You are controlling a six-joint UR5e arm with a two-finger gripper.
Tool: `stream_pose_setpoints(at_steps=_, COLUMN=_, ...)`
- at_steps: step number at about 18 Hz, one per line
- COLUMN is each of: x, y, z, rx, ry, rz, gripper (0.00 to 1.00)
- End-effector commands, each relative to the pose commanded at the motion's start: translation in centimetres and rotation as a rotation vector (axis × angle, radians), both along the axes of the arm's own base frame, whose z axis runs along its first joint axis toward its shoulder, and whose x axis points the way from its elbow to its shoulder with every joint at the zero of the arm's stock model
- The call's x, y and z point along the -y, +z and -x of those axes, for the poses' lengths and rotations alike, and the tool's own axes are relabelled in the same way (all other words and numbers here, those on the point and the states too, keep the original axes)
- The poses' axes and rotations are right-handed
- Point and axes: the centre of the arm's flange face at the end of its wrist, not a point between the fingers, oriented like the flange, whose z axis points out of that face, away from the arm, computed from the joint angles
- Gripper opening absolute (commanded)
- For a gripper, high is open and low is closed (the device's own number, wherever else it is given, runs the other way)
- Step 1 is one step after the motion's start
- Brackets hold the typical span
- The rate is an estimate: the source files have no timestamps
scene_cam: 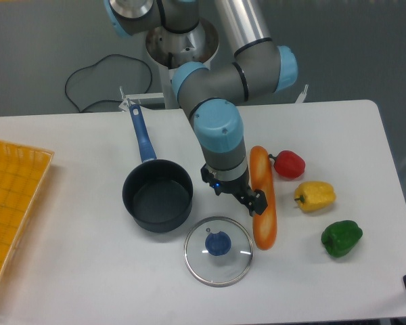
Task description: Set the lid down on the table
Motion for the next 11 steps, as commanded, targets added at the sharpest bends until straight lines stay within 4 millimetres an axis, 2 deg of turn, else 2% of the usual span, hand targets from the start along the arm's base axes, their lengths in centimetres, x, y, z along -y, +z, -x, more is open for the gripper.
stream_pose_setpoints(at_steps=2, x=1.0, y=1.6, z=0.9, rx=-0.003, ry=0.003, rz=-0.021, gripper=1.0)
stream_pose_setpoints(at_steps=4, x=1.8, y=2.4, z=1.7, rx=0.004, ry=-0.003, rz=-0.012, gripper=1.0)
stream_pose_setpoints(at_steps=11, x=2.4, y=2.8, z=2.4, rx=0.01, ry=0.006, rz=-0.012, gripper=1.0)
